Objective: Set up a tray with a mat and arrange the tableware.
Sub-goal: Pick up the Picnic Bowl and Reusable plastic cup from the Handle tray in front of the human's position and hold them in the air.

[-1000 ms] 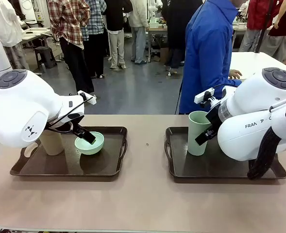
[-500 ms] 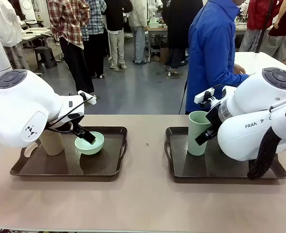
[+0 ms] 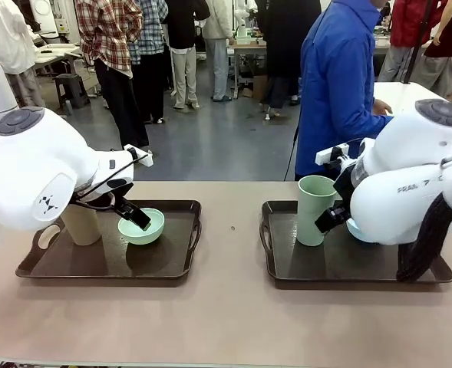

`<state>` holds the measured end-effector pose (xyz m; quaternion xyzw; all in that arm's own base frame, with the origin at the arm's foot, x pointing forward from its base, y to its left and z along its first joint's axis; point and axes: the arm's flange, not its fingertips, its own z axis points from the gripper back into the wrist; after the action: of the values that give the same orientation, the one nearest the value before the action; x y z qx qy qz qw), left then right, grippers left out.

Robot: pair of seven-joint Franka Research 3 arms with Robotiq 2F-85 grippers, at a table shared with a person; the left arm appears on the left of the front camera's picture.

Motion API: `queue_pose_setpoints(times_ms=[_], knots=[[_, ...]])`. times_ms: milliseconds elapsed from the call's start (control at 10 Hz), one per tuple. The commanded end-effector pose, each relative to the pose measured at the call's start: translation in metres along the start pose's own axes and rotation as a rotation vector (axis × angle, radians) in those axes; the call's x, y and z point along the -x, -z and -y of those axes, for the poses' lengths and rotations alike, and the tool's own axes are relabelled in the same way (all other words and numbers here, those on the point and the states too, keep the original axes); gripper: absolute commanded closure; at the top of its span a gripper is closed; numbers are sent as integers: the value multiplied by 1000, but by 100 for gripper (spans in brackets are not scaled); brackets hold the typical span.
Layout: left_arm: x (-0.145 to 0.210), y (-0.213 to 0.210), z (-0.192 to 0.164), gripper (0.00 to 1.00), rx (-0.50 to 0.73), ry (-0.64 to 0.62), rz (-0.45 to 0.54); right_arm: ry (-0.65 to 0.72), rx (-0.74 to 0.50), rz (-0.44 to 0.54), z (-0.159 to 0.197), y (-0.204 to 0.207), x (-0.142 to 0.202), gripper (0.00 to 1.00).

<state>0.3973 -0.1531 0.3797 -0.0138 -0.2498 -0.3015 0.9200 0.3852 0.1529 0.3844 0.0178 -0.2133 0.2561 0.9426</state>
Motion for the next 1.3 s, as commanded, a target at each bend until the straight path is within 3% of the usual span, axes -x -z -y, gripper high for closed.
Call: queue_pose_setpoints(times_ms=[0, 400, 600, 700, 1200], knots=[[43, -59, 4, 0, 65, -85, 3, 44, 9, -25, -8, -65, 67, 0], [94, -108, -1, 0, 77, -200, -196, 151, -20, -150, 4, -102, 159, 0], [96, -108, -6, 0, 61, -239, -178, 126, -20, -92, 9, -93, 142, 0], [33, -110, -28, 0, 84, -180, -185, 131, -2, -149, 26, -138, 48, 0], [36, -114, -29, 0, 79, -185, -199, 129, 3, -147, 27, -143, 50, 0]])
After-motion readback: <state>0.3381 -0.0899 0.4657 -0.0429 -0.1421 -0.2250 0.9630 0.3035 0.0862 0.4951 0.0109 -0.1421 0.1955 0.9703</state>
